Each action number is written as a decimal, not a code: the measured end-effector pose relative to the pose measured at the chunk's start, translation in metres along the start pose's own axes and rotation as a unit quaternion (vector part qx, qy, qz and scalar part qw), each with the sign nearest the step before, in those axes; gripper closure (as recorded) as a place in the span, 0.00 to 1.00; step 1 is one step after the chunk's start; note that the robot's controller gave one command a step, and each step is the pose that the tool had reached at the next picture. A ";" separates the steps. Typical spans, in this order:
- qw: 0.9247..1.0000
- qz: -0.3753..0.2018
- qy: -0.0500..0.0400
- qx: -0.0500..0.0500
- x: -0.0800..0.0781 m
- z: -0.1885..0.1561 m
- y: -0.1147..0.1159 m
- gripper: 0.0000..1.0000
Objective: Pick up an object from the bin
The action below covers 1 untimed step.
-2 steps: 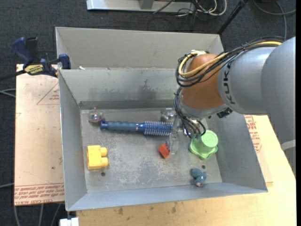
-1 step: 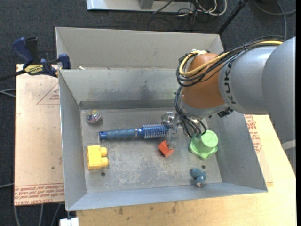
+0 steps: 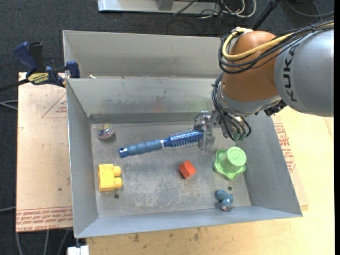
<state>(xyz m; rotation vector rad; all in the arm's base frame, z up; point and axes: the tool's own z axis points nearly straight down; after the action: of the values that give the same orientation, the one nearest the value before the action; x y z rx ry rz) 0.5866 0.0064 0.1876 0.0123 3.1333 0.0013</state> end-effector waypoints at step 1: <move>1.000 0.021 -0.002 0.001 -0.035 -0.286 -0.015 1.00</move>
Offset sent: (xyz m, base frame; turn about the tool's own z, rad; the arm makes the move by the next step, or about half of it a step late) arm 0.0315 -0.0165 0.2824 0.0456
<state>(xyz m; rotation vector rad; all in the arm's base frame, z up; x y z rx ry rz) 0.6195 -0.0093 0.4741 0.0793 3.1292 -0.0004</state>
